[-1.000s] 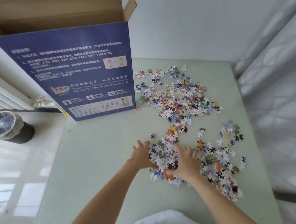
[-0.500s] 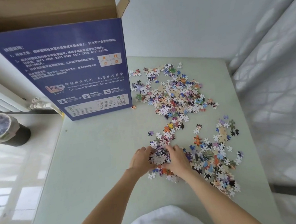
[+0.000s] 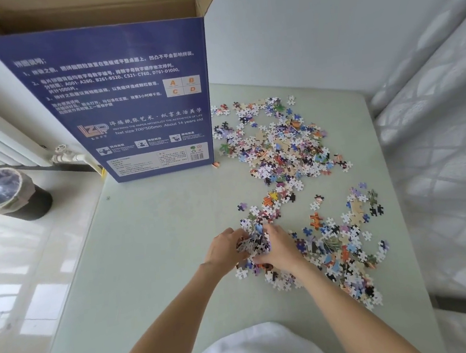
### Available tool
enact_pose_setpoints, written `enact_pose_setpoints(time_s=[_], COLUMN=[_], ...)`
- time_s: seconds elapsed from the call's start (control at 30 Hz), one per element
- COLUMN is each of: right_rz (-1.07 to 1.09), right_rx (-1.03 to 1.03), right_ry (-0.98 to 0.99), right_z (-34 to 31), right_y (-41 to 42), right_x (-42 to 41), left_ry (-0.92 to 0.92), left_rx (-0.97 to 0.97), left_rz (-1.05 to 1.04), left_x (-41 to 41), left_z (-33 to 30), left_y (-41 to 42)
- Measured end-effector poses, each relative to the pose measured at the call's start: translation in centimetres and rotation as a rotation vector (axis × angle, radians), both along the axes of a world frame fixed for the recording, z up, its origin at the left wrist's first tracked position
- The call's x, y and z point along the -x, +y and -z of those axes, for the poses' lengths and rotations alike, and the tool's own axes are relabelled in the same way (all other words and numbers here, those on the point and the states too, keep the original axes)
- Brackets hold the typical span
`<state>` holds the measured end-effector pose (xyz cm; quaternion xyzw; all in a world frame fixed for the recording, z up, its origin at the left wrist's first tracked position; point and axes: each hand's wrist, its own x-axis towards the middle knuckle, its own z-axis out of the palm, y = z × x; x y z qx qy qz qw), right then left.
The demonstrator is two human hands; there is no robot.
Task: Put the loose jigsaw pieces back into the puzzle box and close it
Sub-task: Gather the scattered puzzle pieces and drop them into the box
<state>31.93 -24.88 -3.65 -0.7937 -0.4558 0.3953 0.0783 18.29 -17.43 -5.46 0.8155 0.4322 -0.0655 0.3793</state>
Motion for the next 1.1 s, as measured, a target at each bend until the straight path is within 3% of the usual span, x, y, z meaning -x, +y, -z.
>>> enact_pose_setpoints(time_s=[0.27,0.57,0.9,1.1], right_rz=[-0.131,0.002,0.081,0.129], right_rx=[-0.133,-0.236,-0.277,-0.306], right_ry=[-0.124,-0.089,-0.025,0.007], right_z=[0.5,0.6,0.0,-1.0], right_y=[0.4,0.7,0.2,0.4], right_x=[-0.3,-0.8,-1.4,-1.9], left_ry=[-0.006,-0.012,-0.123,-0.13], left_rx=[-0.022,-0.07,-0.011,0.008], left_rz=[0.013,-0.012,-0.233,-0.253], left_x=[0.6,1.3,2.3,2.8], left_z=[0.0,0.3,0.4,-0.3], left_y=[0.3,1.0,1.2,1.4])
